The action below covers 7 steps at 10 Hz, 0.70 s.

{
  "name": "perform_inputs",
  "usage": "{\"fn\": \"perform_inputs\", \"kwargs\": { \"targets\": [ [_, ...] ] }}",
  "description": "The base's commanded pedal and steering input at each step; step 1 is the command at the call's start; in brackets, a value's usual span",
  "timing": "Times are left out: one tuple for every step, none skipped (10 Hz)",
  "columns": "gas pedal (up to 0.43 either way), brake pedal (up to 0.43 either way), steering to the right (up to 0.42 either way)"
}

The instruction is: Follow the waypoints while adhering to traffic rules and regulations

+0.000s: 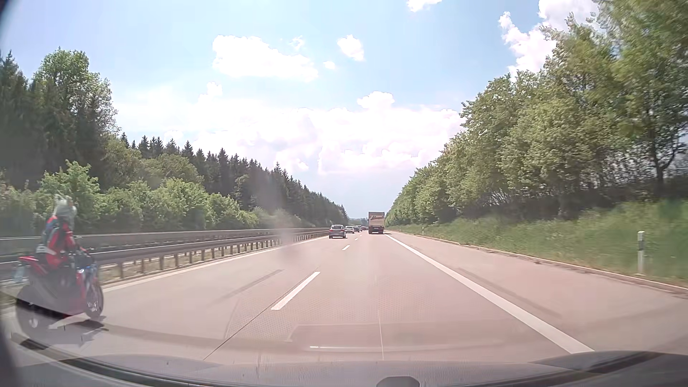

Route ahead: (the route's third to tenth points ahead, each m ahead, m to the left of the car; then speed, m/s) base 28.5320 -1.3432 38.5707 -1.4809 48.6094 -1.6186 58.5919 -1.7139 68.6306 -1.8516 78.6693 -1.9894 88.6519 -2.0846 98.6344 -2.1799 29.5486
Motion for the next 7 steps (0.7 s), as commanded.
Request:
{"fn": "perform_inputs", "kwargs": {
  "targets": [
    [0.398,0.0,-0.009],
    [0.398,0.0,-0.009],
    [0.398,0.0,-0.009],
    [0.398,0.0,-0.009],
    [0.398,0.0,-0.009],
    [0.398,0.0,-0.008],
    [0.398,0.0,-0.008]
  ]
}}
